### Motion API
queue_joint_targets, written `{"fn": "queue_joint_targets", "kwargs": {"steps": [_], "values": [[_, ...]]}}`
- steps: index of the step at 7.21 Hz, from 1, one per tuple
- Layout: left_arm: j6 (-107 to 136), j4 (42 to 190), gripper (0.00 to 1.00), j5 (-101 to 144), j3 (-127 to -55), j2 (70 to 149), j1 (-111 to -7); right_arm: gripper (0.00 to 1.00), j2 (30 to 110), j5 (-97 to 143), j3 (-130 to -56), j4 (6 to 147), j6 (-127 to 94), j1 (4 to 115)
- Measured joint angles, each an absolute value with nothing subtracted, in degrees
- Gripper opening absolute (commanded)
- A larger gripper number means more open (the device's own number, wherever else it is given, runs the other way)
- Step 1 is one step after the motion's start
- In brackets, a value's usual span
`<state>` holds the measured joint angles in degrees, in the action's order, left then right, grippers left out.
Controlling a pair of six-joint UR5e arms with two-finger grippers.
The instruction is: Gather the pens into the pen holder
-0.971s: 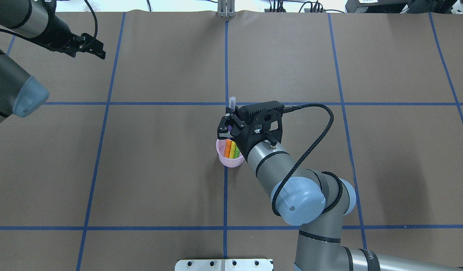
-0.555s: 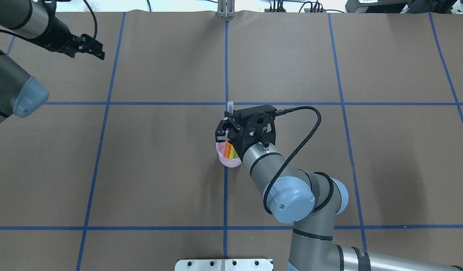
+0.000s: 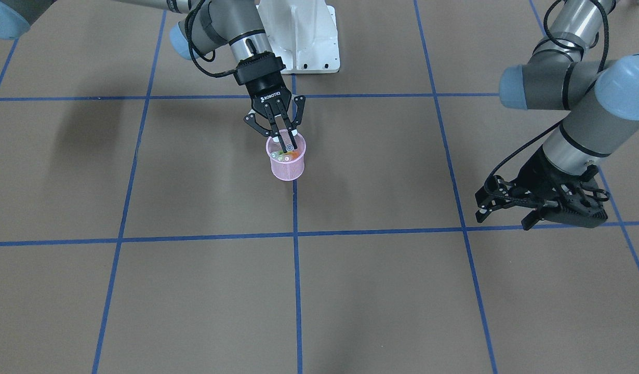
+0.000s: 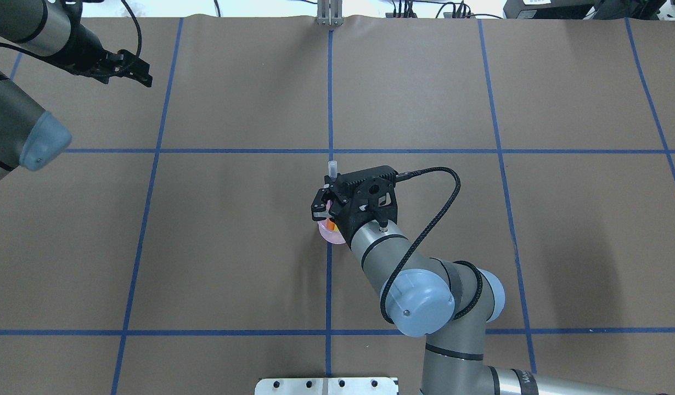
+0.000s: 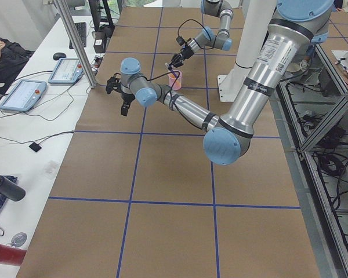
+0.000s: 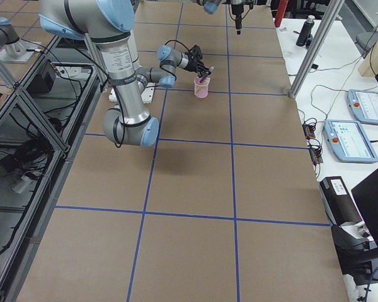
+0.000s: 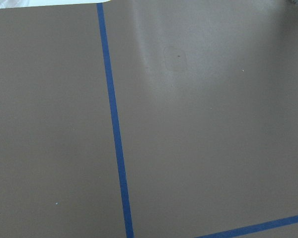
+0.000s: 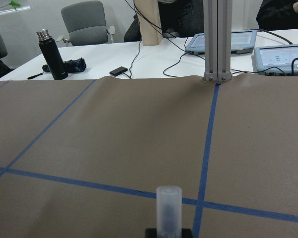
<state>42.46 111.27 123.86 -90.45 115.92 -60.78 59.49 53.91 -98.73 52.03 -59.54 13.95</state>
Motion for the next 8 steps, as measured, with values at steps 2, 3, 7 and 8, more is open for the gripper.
{"fn": "queue_joint_targets", "kwargs": {"steps": [2, 3, 7, 8], "values": [[42.47, 111.27, 0.99, 123.88, -90.44, 115.93, -60.76, 1.0, 59.19, 53.74, -98.72, 52.02, -59.71, 13.9], [42.51, 111.27, 0.99, 123.86, -90.44, 115.96, -60.81, 1.0, 59.09, 53.69, -98.86, 51.95, -59.78, 13.9], [42.58, 110.71, 0.99, 124.56, -90.57, 116.37, -63.17, 1.0, 60.51, 64.99, -104.65, 54.28, -59.75, 19.3], [41.41, 110.33, 0.99, 125.46, -90.58, 116.38, -64.36, 1.0, 61.4, 72.07, -107.69, 59.49, -59.79, 23.51]]}}
